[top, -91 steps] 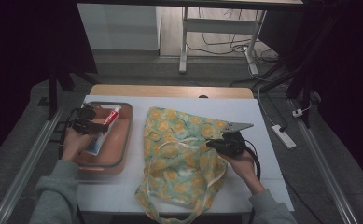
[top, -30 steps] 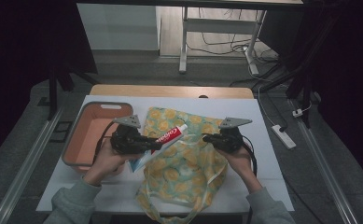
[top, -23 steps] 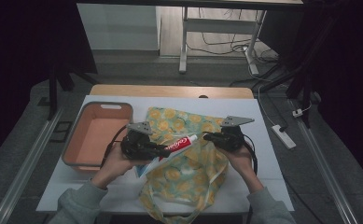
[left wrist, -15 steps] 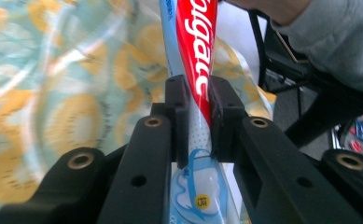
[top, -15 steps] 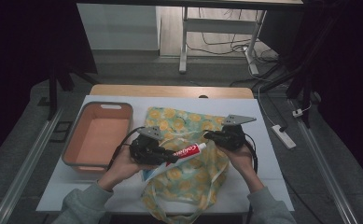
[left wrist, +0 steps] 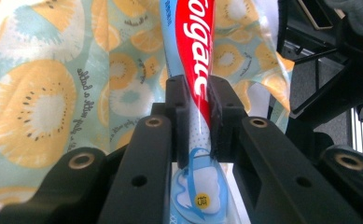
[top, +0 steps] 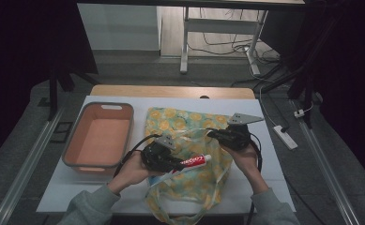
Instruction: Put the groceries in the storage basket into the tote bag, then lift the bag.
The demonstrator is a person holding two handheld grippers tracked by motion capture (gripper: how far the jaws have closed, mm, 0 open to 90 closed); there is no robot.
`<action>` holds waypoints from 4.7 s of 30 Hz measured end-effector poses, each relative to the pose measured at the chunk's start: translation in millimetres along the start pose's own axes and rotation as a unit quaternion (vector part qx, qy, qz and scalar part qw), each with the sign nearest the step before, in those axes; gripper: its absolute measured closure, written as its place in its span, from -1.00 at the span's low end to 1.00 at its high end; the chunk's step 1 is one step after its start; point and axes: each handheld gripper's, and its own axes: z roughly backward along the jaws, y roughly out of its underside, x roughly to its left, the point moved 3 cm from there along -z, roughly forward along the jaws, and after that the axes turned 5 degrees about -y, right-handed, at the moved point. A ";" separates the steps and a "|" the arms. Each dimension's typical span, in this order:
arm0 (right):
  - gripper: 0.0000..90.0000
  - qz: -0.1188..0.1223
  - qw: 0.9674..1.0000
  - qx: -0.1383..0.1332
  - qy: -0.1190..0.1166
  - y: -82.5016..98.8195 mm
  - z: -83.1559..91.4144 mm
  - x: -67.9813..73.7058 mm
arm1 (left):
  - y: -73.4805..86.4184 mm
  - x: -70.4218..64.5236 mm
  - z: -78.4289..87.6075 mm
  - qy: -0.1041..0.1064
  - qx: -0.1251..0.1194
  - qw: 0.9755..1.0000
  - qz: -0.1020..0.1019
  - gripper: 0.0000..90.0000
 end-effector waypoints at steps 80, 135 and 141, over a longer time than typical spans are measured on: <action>0.98 -0.011 0.997 0.045 -0.068 57.6 13.1 51.4 | 86.4 35.1 61.0 -0.098 -0.076 0.987 0.104 -0.08; 0.99 -0.014 0.977 0.205 0.052 140.3 61.1 72.8 | 89.0 9.3 14.0 -0.040 0.013 0.995 0.091 0.96; 1.00 0.018 0.992 0.114 0.045 106.5 79.4 78.9 | 84.2 8.3 45.3 -0.031 -0.035 0.995 0.092 0.96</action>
